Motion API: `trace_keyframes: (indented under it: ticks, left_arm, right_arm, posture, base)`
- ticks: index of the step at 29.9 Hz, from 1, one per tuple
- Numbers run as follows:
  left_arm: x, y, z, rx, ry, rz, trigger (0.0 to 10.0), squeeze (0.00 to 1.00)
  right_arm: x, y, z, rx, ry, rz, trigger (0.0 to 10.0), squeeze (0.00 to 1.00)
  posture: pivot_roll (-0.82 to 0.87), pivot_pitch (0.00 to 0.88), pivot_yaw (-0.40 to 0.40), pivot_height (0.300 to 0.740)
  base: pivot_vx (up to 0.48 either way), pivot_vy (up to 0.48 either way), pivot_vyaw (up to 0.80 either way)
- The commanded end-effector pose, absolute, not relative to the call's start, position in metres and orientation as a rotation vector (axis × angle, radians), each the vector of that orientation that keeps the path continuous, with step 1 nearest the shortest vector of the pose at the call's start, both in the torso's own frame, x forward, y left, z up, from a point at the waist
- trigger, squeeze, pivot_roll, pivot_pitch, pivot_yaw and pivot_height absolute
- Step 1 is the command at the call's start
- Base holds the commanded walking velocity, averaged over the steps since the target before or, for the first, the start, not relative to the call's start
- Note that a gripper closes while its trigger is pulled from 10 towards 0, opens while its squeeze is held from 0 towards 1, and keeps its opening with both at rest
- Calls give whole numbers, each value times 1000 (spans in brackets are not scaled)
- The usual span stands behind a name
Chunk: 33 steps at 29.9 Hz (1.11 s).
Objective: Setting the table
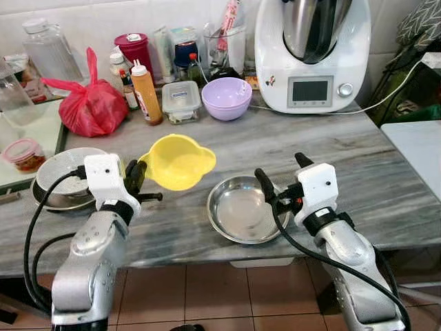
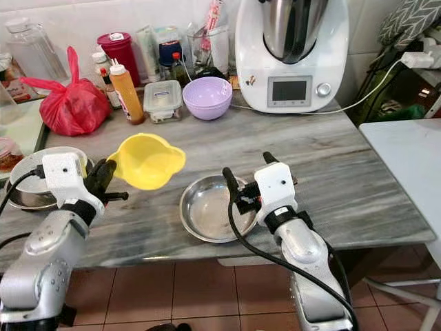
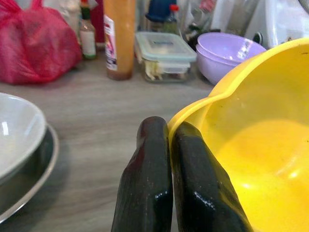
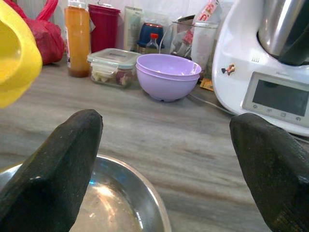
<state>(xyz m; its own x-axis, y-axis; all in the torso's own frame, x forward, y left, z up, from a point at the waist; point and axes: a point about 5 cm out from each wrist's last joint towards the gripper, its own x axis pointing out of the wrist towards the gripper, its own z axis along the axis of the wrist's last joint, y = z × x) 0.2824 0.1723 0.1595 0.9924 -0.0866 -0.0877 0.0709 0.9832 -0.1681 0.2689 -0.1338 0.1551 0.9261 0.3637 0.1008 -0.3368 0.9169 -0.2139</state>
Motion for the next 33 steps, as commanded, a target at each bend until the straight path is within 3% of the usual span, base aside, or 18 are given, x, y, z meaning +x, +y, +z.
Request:
trace_keyframes:
  ticks: [1, 14, 26, 27, 28, 29, 31, 32, 33]
  left_arm:
    - [286, 174, 158, -163, 138, -91, 10000, 0]
    - [312, 172, 163, -141, 345, -179, 10000, 0]
    - [312, 182, 157, -114, 492, -204, 10000, 0]
    - [311, 182, 156, -106, 493, -207, 10000, 204]
    - [311, 182, 156, -98, 497, -211, 10000, 651]
    - [310, 183, 156, -86, 506, -216, 10000, 835]
    - [310, 183, 156, -79, 508, -216, 10000, 835]
    - [310, 185, 156, -78, 509, -214, 10000, 965]
    - [309, 185, 156, -75, 513, -216, 10000, 1000]
  right_arm:
    - [266, -135, 160, -189, -151, 366, 10000, 0]
    - [249, -137, 160, -198, -140, 420, 10000, 0]
    - [245, -133, 157, -206, -123, 458, 10000, 0]
    - [245, -132, 156, -205, -121, 463, 10000, 0]
    - [245, -131, 156, -205, -119, 470, 10000, 0]
    - [245, -130, 155, -207, -118, 477, 10000, 0]
    - [245, -130, 155, -206, -118, 479, 10000, 0]
    - [245, -128, 155, -203, -114, 492, 10000, 0]
    - [245, -127, 155, -198, -110, 502, 10000, 0]
  posture:
    - [-102, 84, 107, 740]
    - [-147, 95, 145, 740]
    - [-144, 94, 145, 740]
    - [-141, 93, 142, 740]
    - [-139, 92, 140, 740]
    - [-136, 92, 138, 740]
    - [-136, 92, 138, 740]
    - [-133, 91, 136, 740]
    - [-131, 89, 135, 740]
  base:
    - [0, 0, 0]
    - [0, 0, 0]
    - [0, 0, 0]
    - [0, 0, 0]
    - [0, 0, 0]
    - [0, 0, 0]
    - [0, 0, 0]
    - [0, 0, 0]
    - [0, 0, 0]
